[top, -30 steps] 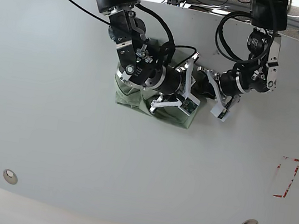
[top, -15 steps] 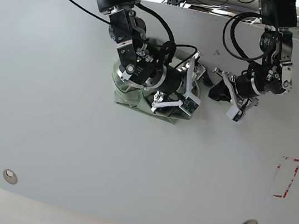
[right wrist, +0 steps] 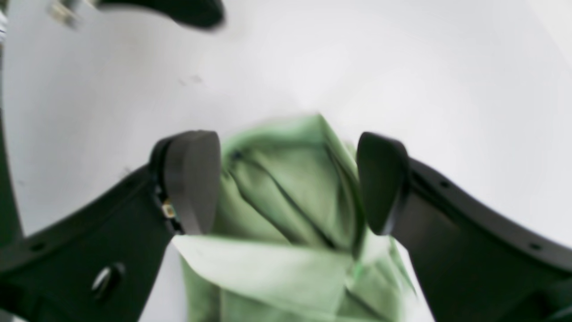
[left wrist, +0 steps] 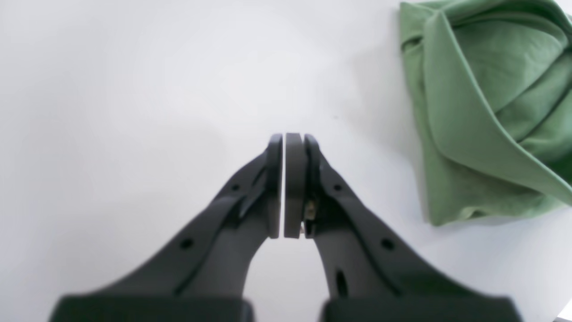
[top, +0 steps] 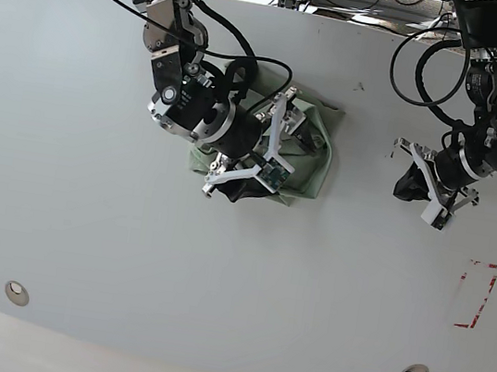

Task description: Layout the t-shirt on the table in an organized manner, then fold the t-shirt properly

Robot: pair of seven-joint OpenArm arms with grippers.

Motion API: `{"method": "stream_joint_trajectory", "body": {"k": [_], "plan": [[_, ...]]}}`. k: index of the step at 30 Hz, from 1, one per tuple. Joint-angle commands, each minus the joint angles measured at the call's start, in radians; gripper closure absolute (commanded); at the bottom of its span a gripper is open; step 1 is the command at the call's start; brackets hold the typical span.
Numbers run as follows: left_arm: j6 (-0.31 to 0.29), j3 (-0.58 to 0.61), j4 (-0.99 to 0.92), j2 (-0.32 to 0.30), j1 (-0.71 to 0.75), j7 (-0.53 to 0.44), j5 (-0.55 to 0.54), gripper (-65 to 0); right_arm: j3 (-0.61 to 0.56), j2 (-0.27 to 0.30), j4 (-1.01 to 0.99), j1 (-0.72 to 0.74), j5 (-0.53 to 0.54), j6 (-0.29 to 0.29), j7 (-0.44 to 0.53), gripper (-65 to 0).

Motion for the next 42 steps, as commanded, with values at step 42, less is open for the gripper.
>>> {"method": "stream_joint_trajectory", "body": {"k": [42], "plan": [[-0.005, 0.092, 0.073, -0.012, -0.004, -0.023, -0.023, 0.0, 0.043, 0.147, 0.005, -0.226, -0.009, 0.0, 0.165, -46.0]]}}
